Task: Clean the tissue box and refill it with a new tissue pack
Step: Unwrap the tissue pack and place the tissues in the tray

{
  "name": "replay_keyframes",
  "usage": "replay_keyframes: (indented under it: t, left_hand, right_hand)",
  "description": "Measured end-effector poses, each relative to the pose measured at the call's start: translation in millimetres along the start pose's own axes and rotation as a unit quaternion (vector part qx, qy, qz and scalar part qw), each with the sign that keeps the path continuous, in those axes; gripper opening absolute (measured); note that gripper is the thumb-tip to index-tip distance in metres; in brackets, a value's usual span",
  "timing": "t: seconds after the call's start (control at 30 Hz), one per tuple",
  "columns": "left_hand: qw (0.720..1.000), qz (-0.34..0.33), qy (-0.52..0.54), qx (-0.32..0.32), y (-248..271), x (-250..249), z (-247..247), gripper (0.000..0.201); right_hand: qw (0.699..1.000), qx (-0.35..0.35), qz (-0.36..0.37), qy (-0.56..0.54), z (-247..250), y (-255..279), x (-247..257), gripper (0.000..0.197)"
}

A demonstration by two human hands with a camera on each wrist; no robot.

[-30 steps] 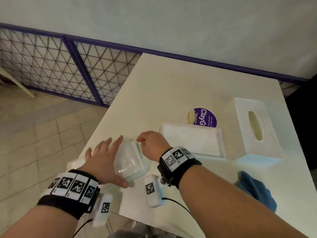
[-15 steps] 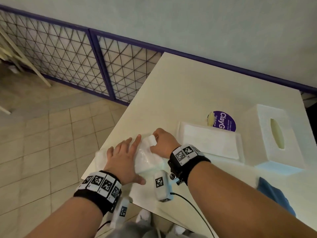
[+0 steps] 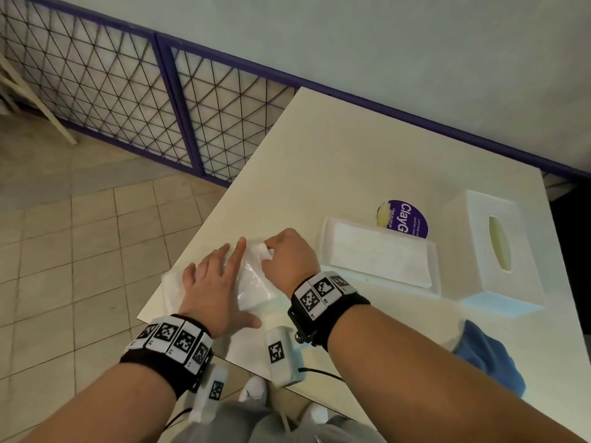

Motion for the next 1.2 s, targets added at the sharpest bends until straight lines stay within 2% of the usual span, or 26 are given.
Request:
replay_keyframes:
  t: [0.1,0.2,0.3,0.43,0.5,0.6,0.63,0.77,0.97,1.2]
  left_hand:
    - [1.0,-0.005,0.003,-0.004,1,-1,0,0.148]
    - [1.0,-0.008,0.004,-0.009,2,-1,0,0.145]
    - [1.0,-0.006,0.002,-0.013,4,-1,2,0.143]
    - [1.0,-0.002,0.007,-0.023,6,1,4,0.143]
    - [1.0,0.0,0.004,-0.023,6,1,3,0.142]
    - [1.0,0.0,0.003,-0.018,5,2,2,0.143]
    - [1.0,0.0,0.005,-0.017,5,2,2,0.143]
    - [1.0,0.002,0.005,-0.014,4,1,2,0.144]
    - [1.0,0.011,-0.01,-0.001,4,0,6,0.148]
    - [0.999,0.031,-0.006,0.034,6,3,8,0.152]
  right_hand:
    - [0.999,0.003,-0.017,-0.035,-3,0,-2,0.036]
    - [0.99,0.02,-0.079,-0.114,-7,2,-14,0.049]
    - [0.989,0.048,-0.084,-0.112,-9,0,-13,0.055]
    - [0.988,0.021,-0.095,-0.116,-7,-1,-11,0.055]
    - [0.986,0.038,-0.117,-0.109,-8,2,-13,0.059]
    - [0.982,0.089,-0.132,-0.1,-12,4,-16,0.031]
    - [0.98,0.103,-0.136,-0.106,-14,4,-16,0.029]
    - [0.982,0.103,-0.12,-0.107,-13,-1,-14,0.022]
    - [0.989,0.071,-0.1,-0.086,-1,0,-12,0.029]
    - [0.995,0.046,-0.068,-0.054,60,16,-13,0.04]
Point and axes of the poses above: each hand's wrist, its own y-axis away from the middle knuckle, its own z-axis out of the back of the hand, x = y × z, the point moved 8 cm from there along -y, towards the middle knuckle, and after that the axes turned 12 degrees about z, right-handed, at the moved point
